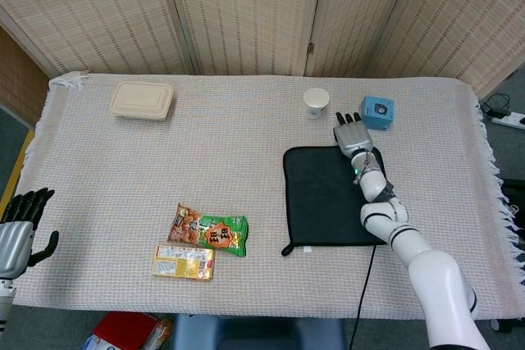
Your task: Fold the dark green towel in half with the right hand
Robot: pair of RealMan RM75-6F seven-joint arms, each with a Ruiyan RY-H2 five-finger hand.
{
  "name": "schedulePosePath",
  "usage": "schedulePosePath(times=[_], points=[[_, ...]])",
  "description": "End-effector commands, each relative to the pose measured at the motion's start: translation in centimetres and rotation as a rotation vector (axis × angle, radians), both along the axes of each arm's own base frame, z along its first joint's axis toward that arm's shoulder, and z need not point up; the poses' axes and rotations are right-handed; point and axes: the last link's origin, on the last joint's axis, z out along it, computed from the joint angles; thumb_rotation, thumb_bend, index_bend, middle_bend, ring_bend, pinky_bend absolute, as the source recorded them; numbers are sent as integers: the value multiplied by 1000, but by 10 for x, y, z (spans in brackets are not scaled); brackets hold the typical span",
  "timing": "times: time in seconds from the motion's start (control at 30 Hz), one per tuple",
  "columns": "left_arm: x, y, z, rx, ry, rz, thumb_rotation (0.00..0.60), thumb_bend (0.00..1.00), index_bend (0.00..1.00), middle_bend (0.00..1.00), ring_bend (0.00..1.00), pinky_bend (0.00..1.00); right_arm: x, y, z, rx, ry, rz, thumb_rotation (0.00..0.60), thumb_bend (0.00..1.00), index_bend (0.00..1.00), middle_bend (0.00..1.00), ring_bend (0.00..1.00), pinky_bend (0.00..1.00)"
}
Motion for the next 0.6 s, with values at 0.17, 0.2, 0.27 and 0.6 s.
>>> schedulePosePath(times=[0.17, 0.2, 0.27, 0.6], points=[[0, 0, 2, 6, -3, -3, 600, 542, 31, 107, 9, 0, 7, -1, -13, 22, 24, -1, 600, 487, 420, 28, 0, 0], [0, 0, 2, 5, -2, -3, 600, 542, 32, 107, 9, 0, 8, -1, -15, 23, 25, -2, 600, 487, 420, 28, 0, 0], [-1, 0, 2, 4, -3, -1, 600, 542, 37, 107, 9, 0, 9, -1, -17, 26, 25, -5, 600, 486, 420, 28, 0, 0], [-3, 1, 3, 4, -3, 9, 600, 542, 53, 107, 9, 0, 7, -1, -20, 26, 37, -16, 600, 495, 437, 33, 0, 0]])
